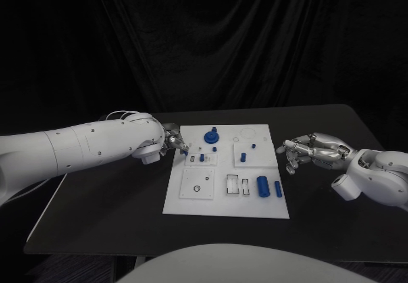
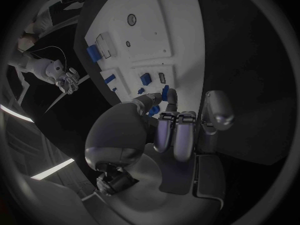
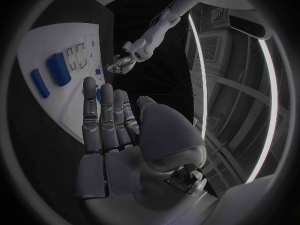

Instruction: Assemble the parts on the task board

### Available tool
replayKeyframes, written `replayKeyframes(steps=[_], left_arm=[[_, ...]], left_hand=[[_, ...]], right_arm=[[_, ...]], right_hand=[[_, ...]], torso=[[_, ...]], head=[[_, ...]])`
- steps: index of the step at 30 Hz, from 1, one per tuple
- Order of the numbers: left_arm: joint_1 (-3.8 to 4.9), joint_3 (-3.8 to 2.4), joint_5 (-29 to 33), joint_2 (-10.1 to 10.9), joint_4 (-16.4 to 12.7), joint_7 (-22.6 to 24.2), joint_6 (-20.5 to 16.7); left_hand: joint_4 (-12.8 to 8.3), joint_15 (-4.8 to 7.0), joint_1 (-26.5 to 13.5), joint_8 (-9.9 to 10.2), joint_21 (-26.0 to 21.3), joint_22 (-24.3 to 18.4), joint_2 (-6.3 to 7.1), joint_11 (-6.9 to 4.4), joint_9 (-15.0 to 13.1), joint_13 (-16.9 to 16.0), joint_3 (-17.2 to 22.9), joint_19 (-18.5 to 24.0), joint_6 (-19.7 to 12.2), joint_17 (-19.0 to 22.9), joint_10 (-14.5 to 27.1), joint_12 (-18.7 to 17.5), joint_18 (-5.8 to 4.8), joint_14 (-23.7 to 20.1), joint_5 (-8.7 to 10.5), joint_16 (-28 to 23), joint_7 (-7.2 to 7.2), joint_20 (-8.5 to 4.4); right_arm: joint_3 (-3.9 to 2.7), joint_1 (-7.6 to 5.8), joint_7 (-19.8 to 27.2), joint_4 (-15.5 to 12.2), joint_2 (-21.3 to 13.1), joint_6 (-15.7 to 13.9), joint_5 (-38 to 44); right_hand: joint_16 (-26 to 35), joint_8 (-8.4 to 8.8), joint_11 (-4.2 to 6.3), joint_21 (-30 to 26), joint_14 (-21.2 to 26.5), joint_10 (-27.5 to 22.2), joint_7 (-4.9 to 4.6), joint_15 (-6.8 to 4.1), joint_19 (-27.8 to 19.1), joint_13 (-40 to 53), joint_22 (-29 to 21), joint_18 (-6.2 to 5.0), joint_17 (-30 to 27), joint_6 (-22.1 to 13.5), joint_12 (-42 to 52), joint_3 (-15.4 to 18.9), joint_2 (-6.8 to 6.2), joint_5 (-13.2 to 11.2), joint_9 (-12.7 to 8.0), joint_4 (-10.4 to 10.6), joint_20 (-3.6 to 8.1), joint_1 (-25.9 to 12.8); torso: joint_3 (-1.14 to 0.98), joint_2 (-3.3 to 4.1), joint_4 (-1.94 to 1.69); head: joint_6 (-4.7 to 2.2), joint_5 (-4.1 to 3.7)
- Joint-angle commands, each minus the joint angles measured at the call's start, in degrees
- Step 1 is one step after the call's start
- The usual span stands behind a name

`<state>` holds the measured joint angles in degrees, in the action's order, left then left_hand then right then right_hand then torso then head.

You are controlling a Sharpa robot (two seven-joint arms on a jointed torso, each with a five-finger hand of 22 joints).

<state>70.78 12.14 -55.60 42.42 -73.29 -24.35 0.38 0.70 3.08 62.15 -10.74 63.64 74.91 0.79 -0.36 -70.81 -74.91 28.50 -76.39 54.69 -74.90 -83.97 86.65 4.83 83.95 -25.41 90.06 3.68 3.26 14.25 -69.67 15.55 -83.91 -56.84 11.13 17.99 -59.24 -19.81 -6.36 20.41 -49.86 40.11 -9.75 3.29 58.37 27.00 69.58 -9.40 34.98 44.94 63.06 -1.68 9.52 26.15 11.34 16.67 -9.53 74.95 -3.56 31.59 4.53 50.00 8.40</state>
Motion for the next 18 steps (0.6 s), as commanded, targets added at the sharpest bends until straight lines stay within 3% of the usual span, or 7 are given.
replayKeyframes(steps=[1, 18], left_arm=[[0.08, -0.05, 0.46, -0.14, -0.15, 0.47, -1.71], [-0.41, -0.04, 0.45, -1.91, 1.61, 2.00, 0.37]], left_hand=[[-0.33, 0.26, -0.21, -0.14, -0.13, 7.34, -0.27, -0.26, 0.01, -12.77, 0.66, 0.20, 0.69, -15.10, -2.92, -0.09, 0.97, 6.05, 0.28, -0.06, -0.51, -0.09], [-0.16, 0.26, -0.42, 0.02, -0.59, 7.20, -0.53, -0.24, 0.08, -12.65, 1.06, 0.40, 0.54, -15.10, -2.77, -0.27, 1.05, 6.05, 0.36, -0.06, -0.44, -0.10]], right_arm=[[-0.04, 0.11, -0.71, -0.09, 0.01, 0.12, -0.02], [-0.04, 0.12, -0.81, -0.24, -0.06, 0.52, -0.01]], right_hand=[[-0.25, -0.31, 0.04, 0.29, 0.09, -0.42, 0.00, 0.21, -0.10, -0.02, 0.09, -0.92, -0.05, -0.32, 0.30, 0.22, 0.44, -0.15, 0.04, 0.18, -0.10, -0.09], [-0.24, -0.35, 0.03, 0.28, 0.14, -0.46, -0.01, 0.22, -0.14, -0.03, 0.10, -0.92, -0.08, -0.35, 0.30, 0.24, 0.45, -0.15, 0.04, 0.18, -0.11, -0.11]], torso=[[0.07, 0.09, -0.14], [0.07, 0.18, 0.01]], head=[[0.00, -0.07], [0.00, 0.26]])
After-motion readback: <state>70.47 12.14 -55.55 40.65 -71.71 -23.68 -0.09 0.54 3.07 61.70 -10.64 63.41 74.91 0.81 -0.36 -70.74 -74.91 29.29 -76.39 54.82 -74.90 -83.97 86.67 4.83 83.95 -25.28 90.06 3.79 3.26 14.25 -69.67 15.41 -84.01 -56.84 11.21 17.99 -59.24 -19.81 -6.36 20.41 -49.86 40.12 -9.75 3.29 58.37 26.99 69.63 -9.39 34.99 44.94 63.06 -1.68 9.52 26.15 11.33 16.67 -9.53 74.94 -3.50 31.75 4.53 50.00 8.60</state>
